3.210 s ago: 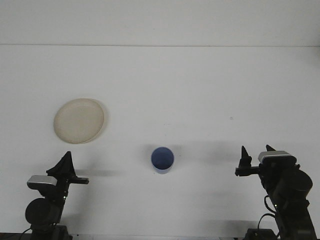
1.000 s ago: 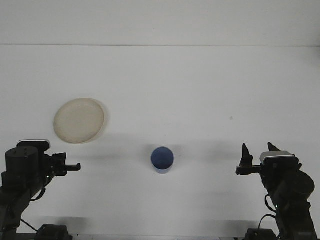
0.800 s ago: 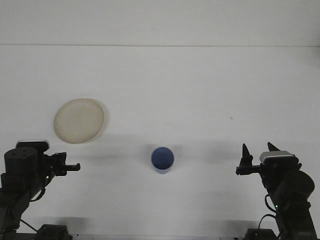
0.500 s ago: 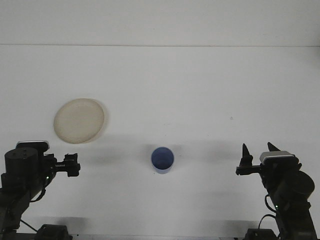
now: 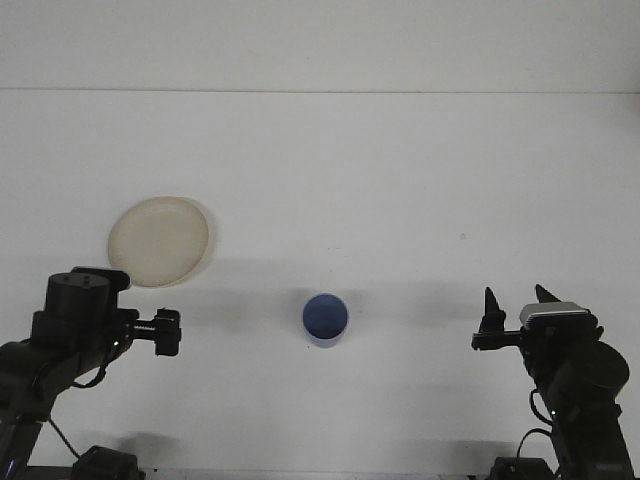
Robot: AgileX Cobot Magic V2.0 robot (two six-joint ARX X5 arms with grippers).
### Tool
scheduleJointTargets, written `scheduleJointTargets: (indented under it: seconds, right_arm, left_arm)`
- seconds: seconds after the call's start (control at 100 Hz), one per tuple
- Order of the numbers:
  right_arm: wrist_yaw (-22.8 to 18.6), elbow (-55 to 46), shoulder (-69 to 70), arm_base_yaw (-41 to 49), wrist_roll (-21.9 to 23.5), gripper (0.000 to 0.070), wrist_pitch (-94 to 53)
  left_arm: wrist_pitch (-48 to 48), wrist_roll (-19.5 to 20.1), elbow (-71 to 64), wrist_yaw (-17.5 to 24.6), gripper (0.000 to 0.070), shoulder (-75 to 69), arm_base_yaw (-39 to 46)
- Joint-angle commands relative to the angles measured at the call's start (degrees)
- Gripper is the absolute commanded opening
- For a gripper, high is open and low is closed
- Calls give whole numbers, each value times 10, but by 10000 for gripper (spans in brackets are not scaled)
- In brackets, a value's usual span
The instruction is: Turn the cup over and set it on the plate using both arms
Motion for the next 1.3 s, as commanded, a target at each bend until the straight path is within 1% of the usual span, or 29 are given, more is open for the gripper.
scheduleJointTargets:
  seconds: [0.0, 0.13, 0.25, 0.4, 0.53, 0.81, 1.18, 1.25, 1.29]
  right_arm:
    - [0, 6, 2, 0, -3, 539, 5]
    - [0, 6, 2, 0, -3, 539, 5]
    - [0, 6, 2, 0, -3, 539, 5]
    - [0, 6, 2, 0, -3, 539, 5]
    - [0, 6, 2, 0, -3, 539, 5]
    - [0, 6, 2, 0, -3, 539, 5]
    - [0, 6, 2, 0, -3, 539, 5]
    - [0, 6, 2, 0, -3, 539, 5]
    - [0, 6, 2, 0, -3, 539, 5]
  left_arm:
    - [-2, -10, 30, 1, 588, 30, -33]
    - [12, -33, 80, 1, 586, 98, -111]
    - [21, -43, 134, 0, 586, 170, -174]
    - [23, -46, 200, -1, 586, 261, -239]
    - [24, -45, 243, -2, 586, 332, -278]
    - [38, -44, 266, -2, 586, 442, -319]
    - [56, -42, 266, -2, 583, 532, -323]
    - [56, -39, 266, -2, 568, 541, -323]
    - [56, -37, 266, -2, 524, 544, -323]
